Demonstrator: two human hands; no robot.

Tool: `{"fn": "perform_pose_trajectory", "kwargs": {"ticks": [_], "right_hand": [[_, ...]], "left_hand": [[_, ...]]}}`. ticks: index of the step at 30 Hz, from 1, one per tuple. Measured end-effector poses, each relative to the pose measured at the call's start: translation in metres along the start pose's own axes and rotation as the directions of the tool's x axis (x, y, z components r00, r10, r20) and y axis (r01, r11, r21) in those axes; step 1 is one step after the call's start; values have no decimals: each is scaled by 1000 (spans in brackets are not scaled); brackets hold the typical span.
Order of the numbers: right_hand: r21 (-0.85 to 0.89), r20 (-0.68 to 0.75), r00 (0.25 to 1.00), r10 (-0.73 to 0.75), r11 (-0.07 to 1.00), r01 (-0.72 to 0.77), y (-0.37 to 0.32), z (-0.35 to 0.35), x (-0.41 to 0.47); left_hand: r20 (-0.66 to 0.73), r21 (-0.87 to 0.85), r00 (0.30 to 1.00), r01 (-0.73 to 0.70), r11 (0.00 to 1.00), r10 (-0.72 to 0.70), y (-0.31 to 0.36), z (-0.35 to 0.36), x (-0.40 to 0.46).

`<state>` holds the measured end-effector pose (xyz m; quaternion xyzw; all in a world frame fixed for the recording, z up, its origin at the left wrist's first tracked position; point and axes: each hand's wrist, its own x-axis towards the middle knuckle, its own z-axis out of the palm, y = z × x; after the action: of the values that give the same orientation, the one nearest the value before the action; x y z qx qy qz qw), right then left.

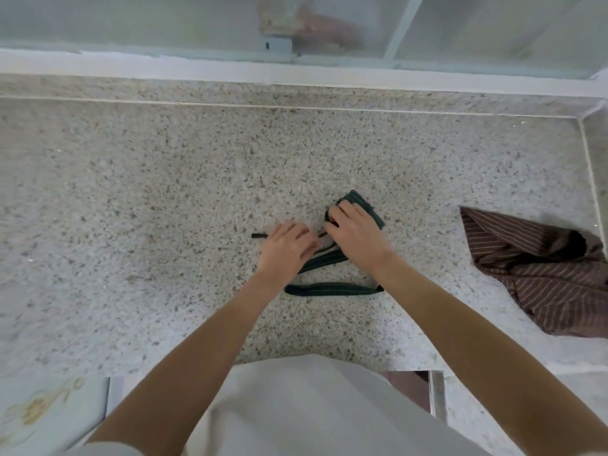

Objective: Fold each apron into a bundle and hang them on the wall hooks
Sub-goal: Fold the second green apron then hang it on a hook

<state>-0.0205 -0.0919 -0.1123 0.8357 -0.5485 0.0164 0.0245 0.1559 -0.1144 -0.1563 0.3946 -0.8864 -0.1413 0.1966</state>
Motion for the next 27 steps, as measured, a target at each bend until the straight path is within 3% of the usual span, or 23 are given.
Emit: {"fn": "perform_pose_trajectory", "kwargs": {"ticks": [1, 3, 6, 11, 13, 15, 17, 19, 23, 27], "right_hand": [[-19, 31, 998, -53, 998, 53, -2, -2, 2], [11, 110, 991, -82, 997, 82, -5, -5, 5], [47, 220, 972, -83, 996, 75, -4, -7, 8], [134, 225, 973, 48, 988, -80, -10, -2, 12], [165, 210, 975, 79, 980, -115, -14, -2, 15], [158, 278, 946, 167, 963, -217, -18, -1, 18], [254, 253, 941, 223, 924, -287, -16, 0, 18], [293, 265, 923, 278, 889, -352, -13, 7, 15], [406, 340, 899, 276, 819, -405, -11, 3, 16], [467, 373, 889, 266, 774, -427, -9, 2, 20]], "left_hand": [[163, 24, 986, 18, 1000, -22, 4, -2, 3], [452, 92, 875, 150, 984, -176, 15, -4, 8], [511, 82, 814, 275, 958, -277, 16, -6, 14], [574, -5, 722, 474, 881, -386, 1, -16, 25], [565, 19, 734, 445, 895, -377, -2, -20, 30], [473, 100, 808, 347, 932, -352, 0, -25, 35], [372, 156, 878, 262, 952, -302, 1, -27, 34], [301, 141, 903, 276, 951, -307, 0, -28, 30], [249, -126, 885, 433, 893, -394, -2, -38, 37], [232, -289, 894, 440, 850, -383, 8, -45, 43]]}}
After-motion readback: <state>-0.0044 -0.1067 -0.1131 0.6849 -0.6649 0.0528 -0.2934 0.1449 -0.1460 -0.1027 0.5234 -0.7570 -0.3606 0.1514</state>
